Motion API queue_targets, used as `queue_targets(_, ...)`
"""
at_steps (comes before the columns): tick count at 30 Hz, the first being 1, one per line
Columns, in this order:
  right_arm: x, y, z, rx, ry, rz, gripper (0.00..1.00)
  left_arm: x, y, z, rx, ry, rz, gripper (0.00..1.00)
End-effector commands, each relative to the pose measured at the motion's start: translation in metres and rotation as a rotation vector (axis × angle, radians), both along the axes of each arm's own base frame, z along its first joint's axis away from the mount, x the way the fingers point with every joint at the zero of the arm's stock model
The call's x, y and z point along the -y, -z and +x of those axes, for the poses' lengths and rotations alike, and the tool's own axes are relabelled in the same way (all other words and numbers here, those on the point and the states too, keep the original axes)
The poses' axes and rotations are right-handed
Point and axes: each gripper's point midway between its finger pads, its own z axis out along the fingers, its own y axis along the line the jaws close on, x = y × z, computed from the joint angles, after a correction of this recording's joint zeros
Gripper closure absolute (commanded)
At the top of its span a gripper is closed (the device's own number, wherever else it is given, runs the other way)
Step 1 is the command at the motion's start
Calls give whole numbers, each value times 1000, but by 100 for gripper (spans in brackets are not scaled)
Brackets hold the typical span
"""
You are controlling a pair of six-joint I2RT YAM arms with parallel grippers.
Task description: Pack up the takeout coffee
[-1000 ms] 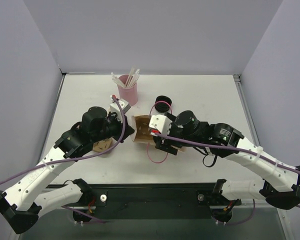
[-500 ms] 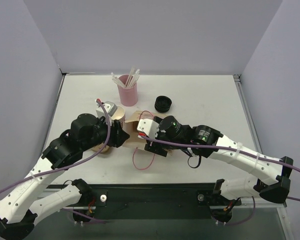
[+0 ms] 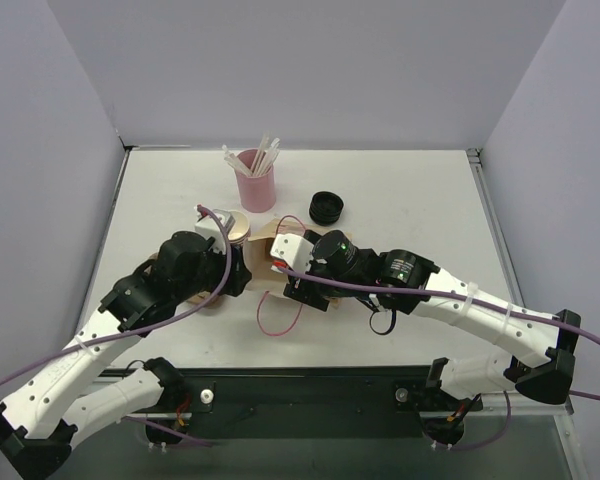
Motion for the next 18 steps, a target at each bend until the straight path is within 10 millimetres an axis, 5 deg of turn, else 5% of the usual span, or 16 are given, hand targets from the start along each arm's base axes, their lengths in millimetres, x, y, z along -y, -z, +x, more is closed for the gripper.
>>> queue_targets(1,-1,-13,4,29,28,40,62,-4,-9,20,63,-35,0,36)
queue_targets(13,3,-13,4,17,52,47,62,28,-18,15,80,159,-201,50)
queue_targets(18,6,-13,5,39,35,24,62,30,-17,14,85,177,-203,78)
